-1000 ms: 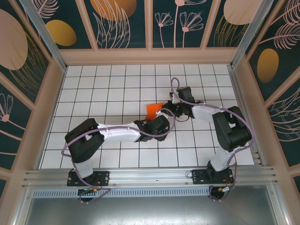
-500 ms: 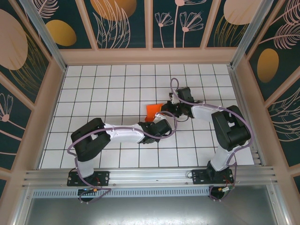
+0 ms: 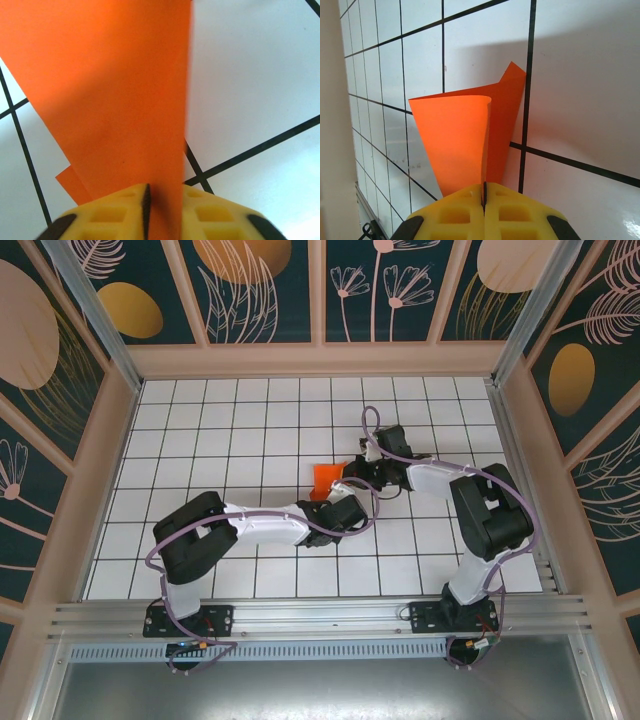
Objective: Fold a paper plane with a square sheet of paper (fold left side to right side)
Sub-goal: Fold the wing for the fifth time at the center of the table.
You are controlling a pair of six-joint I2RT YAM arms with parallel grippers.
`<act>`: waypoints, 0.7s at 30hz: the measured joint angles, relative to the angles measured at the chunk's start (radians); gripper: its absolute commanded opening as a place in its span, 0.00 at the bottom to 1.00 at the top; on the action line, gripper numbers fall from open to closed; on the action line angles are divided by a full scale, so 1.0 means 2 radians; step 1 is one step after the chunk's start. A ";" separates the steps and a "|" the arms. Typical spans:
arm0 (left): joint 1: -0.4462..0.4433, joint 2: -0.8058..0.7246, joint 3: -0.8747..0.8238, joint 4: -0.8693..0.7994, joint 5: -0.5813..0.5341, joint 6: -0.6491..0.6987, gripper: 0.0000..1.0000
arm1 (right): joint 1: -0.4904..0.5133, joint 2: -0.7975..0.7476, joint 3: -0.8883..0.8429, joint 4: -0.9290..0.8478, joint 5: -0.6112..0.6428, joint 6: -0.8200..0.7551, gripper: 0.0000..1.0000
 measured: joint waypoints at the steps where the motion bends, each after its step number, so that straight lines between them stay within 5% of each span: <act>1: 0.000 0.000 0.000 0.000 0.000 0.000 0.18 | 0.000 0.000 0.000 0.000 0.000 0.000 0.05; 4: 0.000 0.000 0.000 0.000 0.000 0.000 0.15 | 0.000 0.000 0.003 -0.004 0.000 -0.004 0.11; 10: 0.000 0.000 0.000 0.004 0.011 0.000 0.14 | -0.010 -0.020 -0.001 -0.007 0.009 -0.012 0.47; 14: 0.005 0.000 0.000 0.018 0.036 -0.001 0.13 | -0.037 -0.099 -0.025 -0.001 0.040 -0.017 0.69; 21: 0.048 -0.024 -0.020 0.067 0.113 -0.006 0.13 | -0.080 -0.226 -0.093 0.015 0.086 -0.030 0.78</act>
